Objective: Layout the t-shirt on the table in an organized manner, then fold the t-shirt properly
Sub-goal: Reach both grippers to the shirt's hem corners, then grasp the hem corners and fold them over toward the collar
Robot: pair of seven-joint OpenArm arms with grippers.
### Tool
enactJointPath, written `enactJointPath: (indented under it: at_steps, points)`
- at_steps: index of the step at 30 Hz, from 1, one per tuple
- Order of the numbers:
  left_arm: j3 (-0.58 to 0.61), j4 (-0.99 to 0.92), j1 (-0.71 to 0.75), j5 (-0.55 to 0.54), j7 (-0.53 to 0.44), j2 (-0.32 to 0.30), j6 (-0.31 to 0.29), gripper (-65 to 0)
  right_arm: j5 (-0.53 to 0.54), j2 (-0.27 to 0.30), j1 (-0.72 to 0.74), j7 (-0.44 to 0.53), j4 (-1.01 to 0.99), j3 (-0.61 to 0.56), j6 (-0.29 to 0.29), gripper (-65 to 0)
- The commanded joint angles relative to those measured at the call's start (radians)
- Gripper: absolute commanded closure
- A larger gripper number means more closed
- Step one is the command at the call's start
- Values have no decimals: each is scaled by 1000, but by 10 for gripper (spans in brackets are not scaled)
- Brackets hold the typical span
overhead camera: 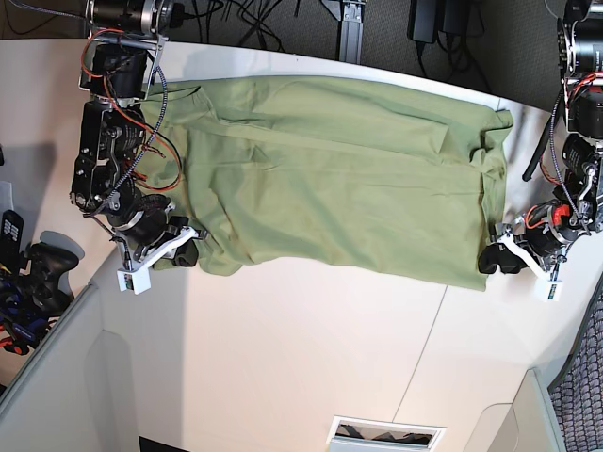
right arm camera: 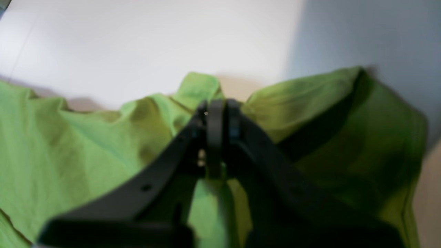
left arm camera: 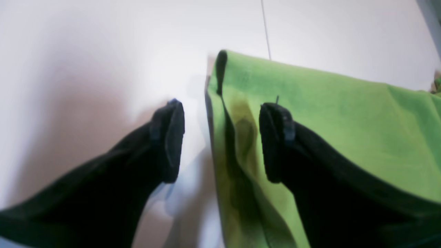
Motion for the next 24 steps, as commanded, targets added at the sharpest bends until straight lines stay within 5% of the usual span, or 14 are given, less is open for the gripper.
enactJointPath:
  at_steps: [1,9,16,24]
  points:
    - [-4,11,-20,-8,-11,-7,-8,-379,13,11,27,22,19,3,4,0]
    - [-3,11,-20,11,-11,51,-7,-351,13,11,27,14,19,3,4,0]
    - [33,11,-20,43,-30,57,-7,-10,14,11,27,3,19,3,4,0]
    - [45,14,-34,74,-107,45,-10,0,28,12,32,5,21,3,4,0]
